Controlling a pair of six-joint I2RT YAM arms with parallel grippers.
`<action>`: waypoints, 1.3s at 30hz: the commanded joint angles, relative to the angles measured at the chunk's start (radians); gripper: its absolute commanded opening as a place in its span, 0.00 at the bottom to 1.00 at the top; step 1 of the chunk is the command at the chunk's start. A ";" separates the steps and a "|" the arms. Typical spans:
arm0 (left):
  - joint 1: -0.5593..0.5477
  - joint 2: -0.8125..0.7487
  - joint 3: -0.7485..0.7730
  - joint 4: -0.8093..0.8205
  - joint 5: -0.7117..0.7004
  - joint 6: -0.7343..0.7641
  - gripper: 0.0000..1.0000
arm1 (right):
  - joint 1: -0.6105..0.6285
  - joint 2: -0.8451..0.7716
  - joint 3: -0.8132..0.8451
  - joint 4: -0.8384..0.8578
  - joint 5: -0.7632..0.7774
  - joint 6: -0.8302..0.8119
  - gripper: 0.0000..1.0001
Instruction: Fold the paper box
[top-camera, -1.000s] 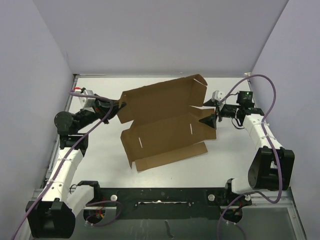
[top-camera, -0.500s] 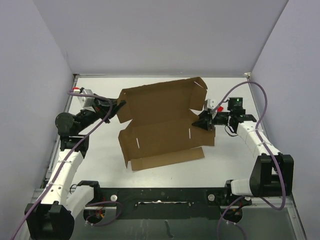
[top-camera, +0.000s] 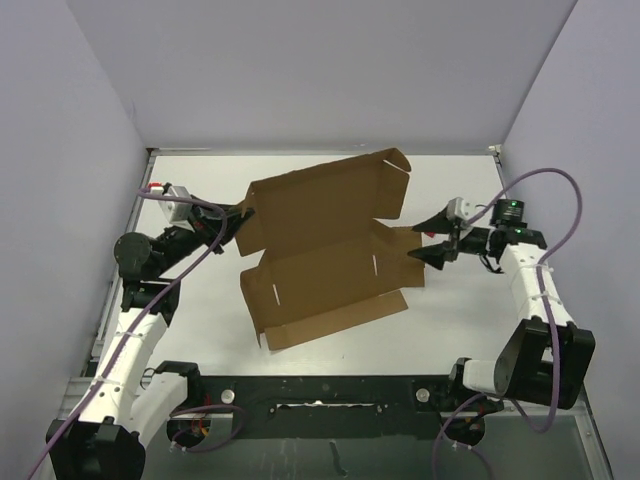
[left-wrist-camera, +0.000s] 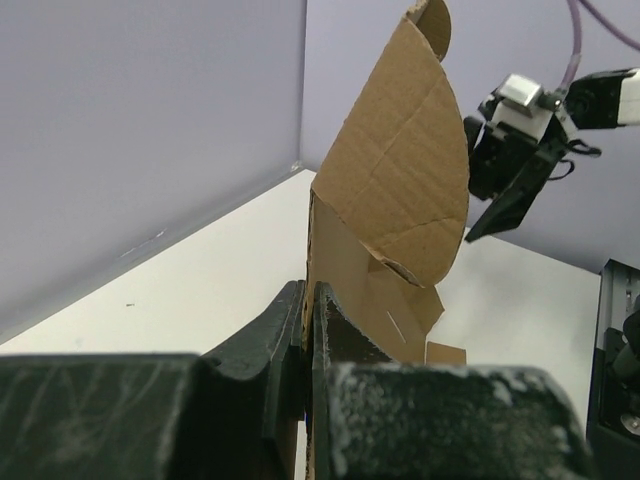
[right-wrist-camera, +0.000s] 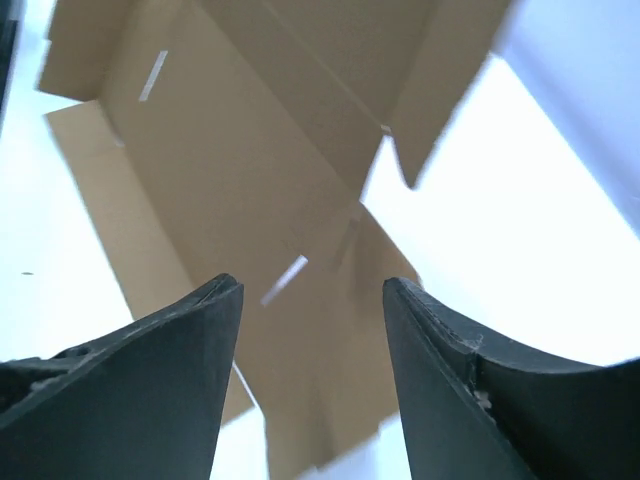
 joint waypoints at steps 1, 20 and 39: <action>-0.005 -0.022 0.005 0.026 -0.013 0.019 0.00 | -0.137 0.008 0.137 -0.342 -0.127 -0.325 0.56; -0.004 -0.035 -0.004 0.085 0.013 -0.066 0.00 | 0.032 0.132 0.071 0.353 0.088 0.380 0.06; -0.005 0.071 -0.022 0.255 0.048 -0.158 0.00 | 0.102 0.038 -0.183 0.930 0.063 0.814 0.48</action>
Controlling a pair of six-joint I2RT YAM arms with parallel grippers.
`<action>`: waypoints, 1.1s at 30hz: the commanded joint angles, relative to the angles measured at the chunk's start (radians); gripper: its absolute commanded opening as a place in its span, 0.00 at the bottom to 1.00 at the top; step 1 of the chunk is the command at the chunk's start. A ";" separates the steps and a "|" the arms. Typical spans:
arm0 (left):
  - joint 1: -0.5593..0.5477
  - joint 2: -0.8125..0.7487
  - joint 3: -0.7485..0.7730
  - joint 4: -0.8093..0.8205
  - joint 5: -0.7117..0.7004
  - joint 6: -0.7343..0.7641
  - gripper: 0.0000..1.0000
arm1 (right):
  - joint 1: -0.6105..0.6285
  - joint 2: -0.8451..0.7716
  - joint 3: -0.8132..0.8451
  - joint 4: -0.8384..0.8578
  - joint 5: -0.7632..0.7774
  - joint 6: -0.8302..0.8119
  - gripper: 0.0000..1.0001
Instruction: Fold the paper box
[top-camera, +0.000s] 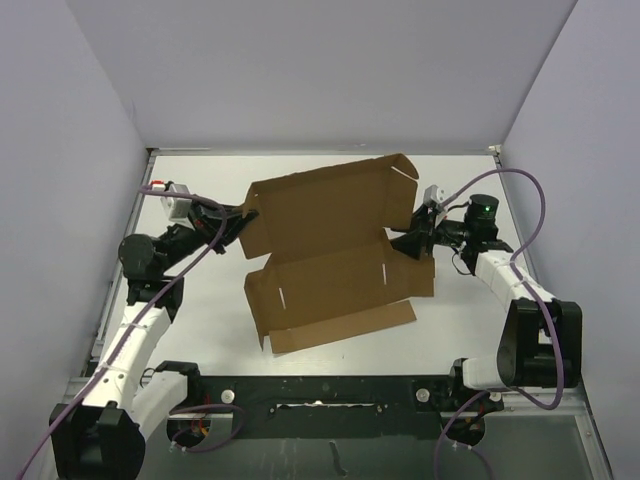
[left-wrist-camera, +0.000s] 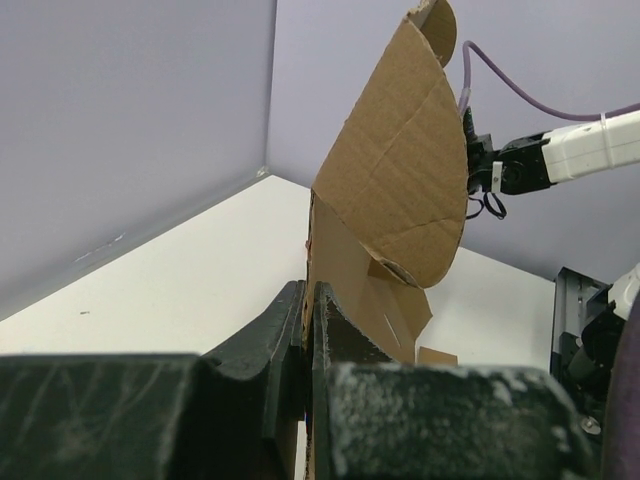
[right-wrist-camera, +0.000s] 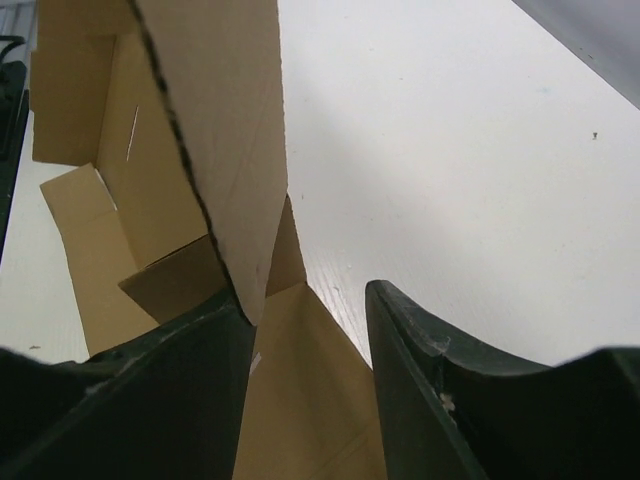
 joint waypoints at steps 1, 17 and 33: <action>-0.004 0.034 0.016 0.123 0.014 -0.041 0.00 | 0.007 -0.060 -0.045 0.237 -0.024 0.152 0.50; -0.003 0.210 0.059 0.390 0.105 -0.224 0.00 | 0.009 -0.020 -0.101 0.395 -0.021 0.220 0.59; 0.036 0.301 0.129 0.483 0.216 -0.314 0.00 | -0.015 -0.012 -0.045 0.236 -0.050 0.061 0.28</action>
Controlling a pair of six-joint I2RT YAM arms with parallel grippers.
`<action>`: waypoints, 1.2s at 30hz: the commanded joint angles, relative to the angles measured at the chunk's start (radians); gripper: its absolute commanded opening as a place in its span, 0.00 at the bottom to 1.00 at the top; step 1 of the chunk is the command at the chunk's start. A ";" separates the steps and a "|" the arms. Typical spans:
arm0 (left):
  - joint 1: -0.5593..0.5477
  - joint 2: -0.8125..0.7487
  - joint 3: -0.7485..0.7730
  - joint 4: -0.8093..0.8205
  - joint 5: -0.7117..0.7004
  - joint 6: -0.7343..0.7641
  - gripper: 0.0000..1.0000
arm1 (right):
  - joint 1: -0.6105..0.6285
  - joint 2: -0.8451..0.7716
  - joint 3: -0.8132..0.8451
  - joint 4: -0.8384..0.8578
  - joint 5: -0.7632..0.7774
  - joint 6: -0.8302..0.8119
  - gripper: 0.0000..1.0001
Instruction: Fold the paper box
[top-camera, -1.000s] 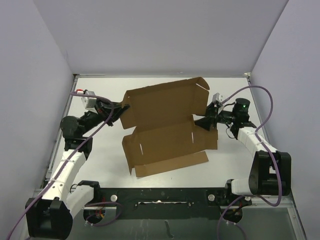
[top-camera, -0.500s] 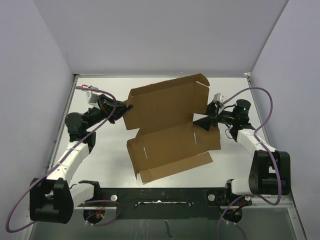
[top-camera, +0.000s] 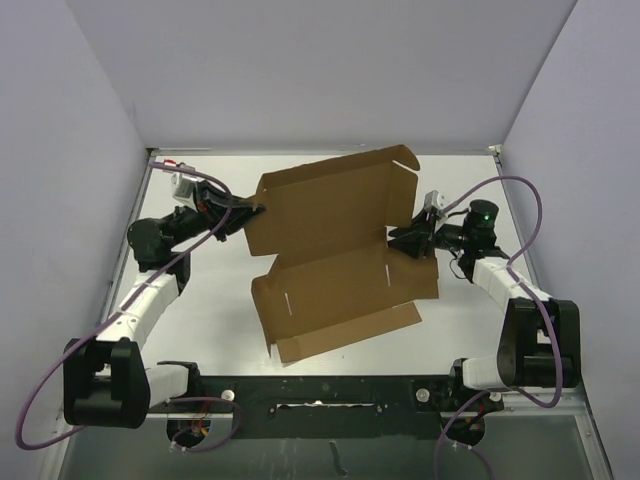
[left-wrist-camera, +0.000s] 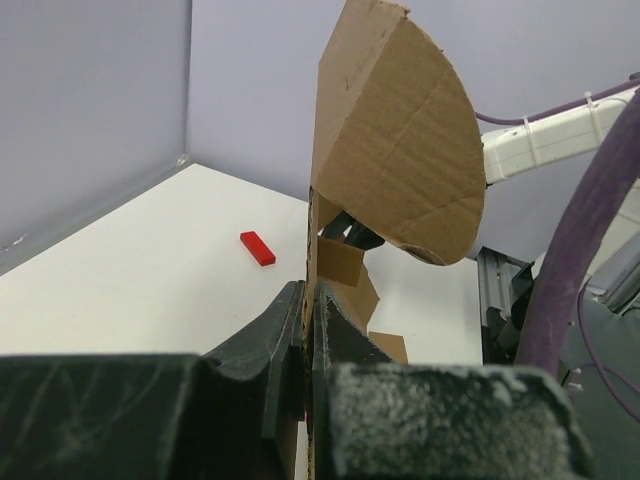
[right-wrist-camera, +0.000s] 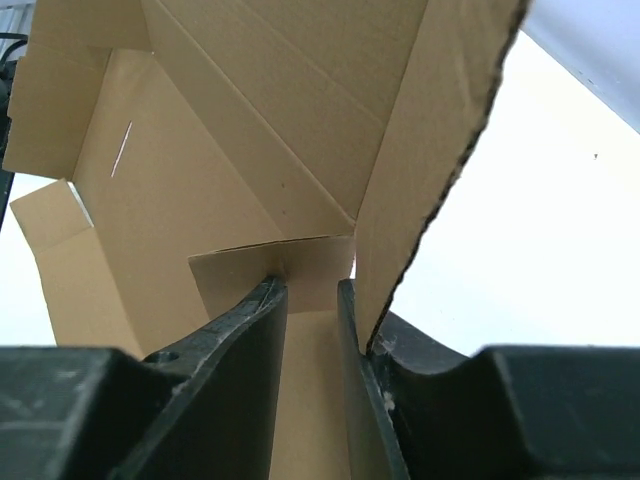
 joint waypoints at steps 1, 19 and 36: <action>0.012 0.013 0.075 0.095 0.045 -0.036 0.00 | -0.029 -0.006 0.063 -0.047 -0.017 -0.084 0.28; 0.012 0.113 0.160 0.268 0.148 -0.184 0.00 | 0.035 0.000 0.087 -0.107 -0.008 -0.172 0.55; -0.001 0.171 0.214 0.314 0.157 -0.231 0.00 | 0.066 0.015 0.087 -0.034 -0.055 -0.110 0.41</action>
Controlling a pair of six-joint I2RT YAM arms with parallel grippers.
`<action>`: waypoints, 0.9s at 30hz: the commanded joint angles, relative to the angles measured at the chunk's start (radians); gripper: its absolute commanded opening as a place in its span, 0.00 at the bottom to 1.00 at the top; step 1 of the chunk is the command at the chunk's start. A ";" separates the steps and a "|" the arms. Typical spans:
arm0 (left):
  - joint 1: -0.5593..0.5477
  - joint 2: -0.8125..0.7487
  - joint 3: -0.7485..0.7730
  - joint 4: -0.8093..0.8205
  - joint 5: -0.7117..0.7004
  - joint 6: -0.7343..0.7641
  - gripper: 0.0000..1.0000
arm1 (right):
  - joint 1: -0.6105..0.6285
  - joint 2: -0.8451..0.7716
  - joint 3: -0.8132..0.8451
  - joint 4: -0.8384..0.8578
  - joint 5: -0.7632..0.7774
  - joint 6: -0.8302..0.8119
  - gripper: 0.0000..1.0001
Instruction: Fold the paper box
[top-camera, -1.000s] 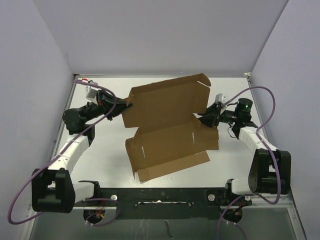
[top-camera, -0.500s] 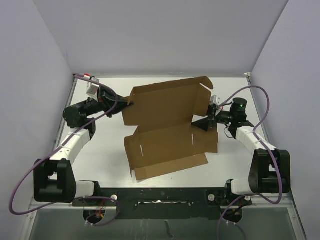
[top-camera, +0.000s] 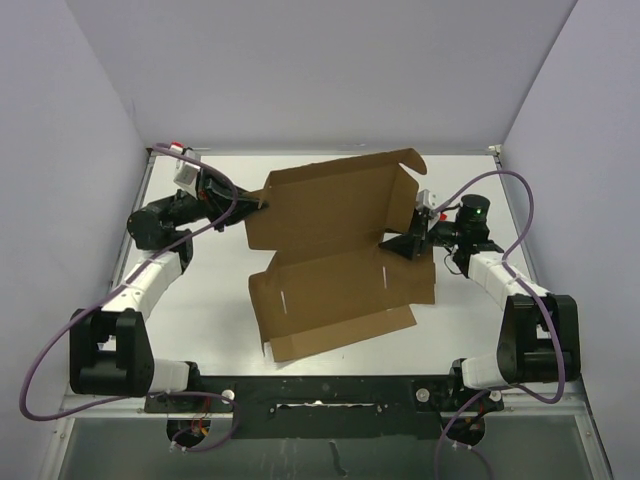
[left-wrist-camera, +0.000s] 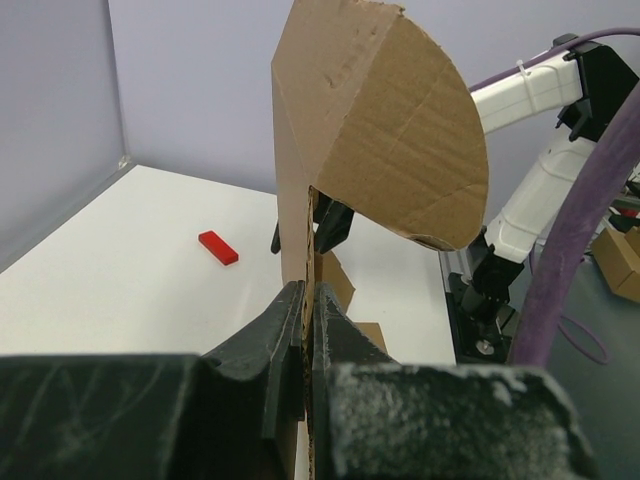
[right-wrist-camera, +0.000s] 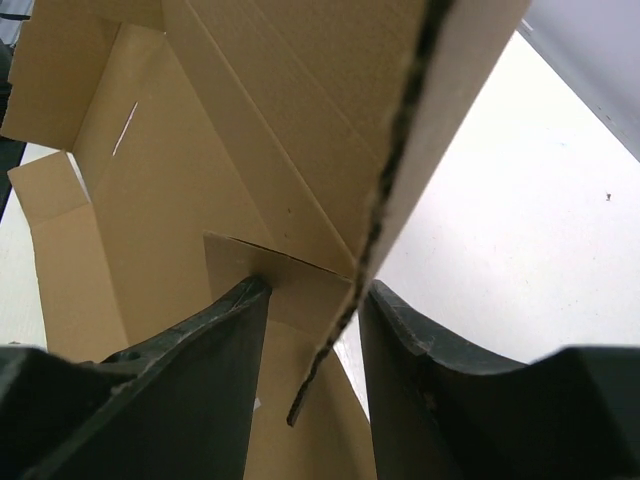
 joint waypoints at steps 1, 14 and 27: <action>-0.004 0.018 0.057 0.079 -0.009 -0.019 0.00 | 0.009 -0.015 0.031 0.018 -0.055 -0.031 0.40; 0.007 0.024 0.050 0.009 -0.031 0.077 0.00 | 0.009 -0.046 0.023 -0.041 -0.075 -0.065 0.09; 0.007 -0.032 -0.006 -0.128 -0.063 0.240 0.03 | -0.003 -0.067 0.011 -0.049 -0.032 -0.075 0.00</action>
